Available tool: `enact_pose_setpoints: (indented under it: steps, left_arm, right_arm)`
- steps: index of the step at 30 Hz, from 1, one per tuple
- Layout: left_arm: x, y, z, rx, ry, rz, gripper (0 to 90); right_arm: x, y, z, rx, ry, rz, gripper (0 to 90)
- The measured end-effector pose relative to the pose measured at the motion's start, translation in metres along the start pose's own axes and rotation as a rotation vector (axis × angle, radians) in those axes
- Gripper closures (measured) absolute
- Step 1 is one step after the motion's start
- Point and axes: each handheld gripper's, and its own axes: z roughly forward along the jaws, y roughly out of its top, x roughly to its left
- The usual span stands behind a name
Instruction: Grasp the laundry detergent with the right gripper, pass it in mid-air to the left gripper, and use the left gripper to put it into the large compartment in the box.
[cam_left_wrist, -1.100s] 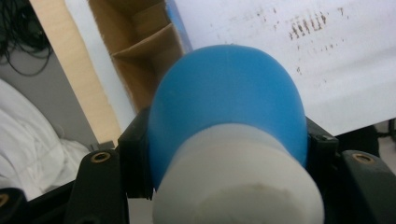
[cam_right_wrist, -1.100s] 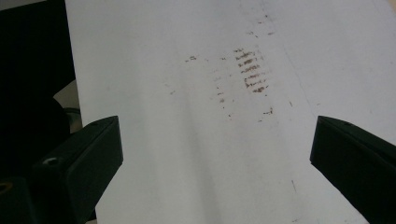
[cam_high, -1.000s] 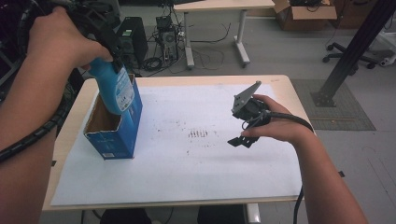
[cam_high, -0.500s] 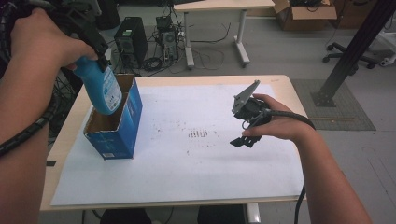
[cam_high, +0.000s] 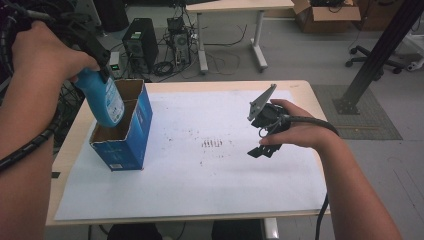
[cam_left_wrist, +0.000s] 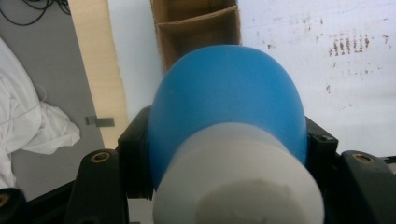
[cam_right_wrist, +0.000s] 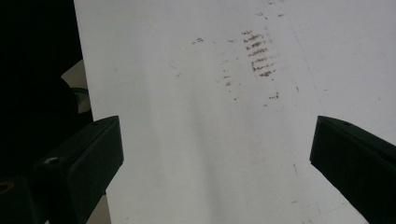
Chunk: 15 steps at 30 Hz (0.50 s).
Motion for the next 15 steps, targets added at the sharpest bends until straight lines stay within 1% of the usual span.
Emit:
enact_pose_setpoints:
  steps: [3,6,7,9,15]
  left_arm:
    - [0.003,0.000,0.011,0.004,-0.010,-0.004,37.9]
    - [0.004,0.002,0.020,0.005,-0.002,-0.006,37.9]
    - [0.004,0.002,0.023,0.005,0.004,0.000,37.8]
    - [0.004,0.002,0.029,-0.005,0.009,0.002,37.9]
    - [0.008,0.003,0.047,0.000,-0.003,-0.001,37.8]
  right_arm:
    - [0.000,-0.001,0.002,0.000,0.004,0.002,2.6]
    - [0.000,-0.001,0.003,-0.007,-0.001,0.000,2.6]
    - [0.000,-0.001,0.004,-0.009,-0.001,0.001,2.7]
    - [0.001,-0.001,0.004,-0.012,-0.002,0.004,2.7]
    - [0.001,0.000,0.006,-0.023,0.000,0.002,2.8]
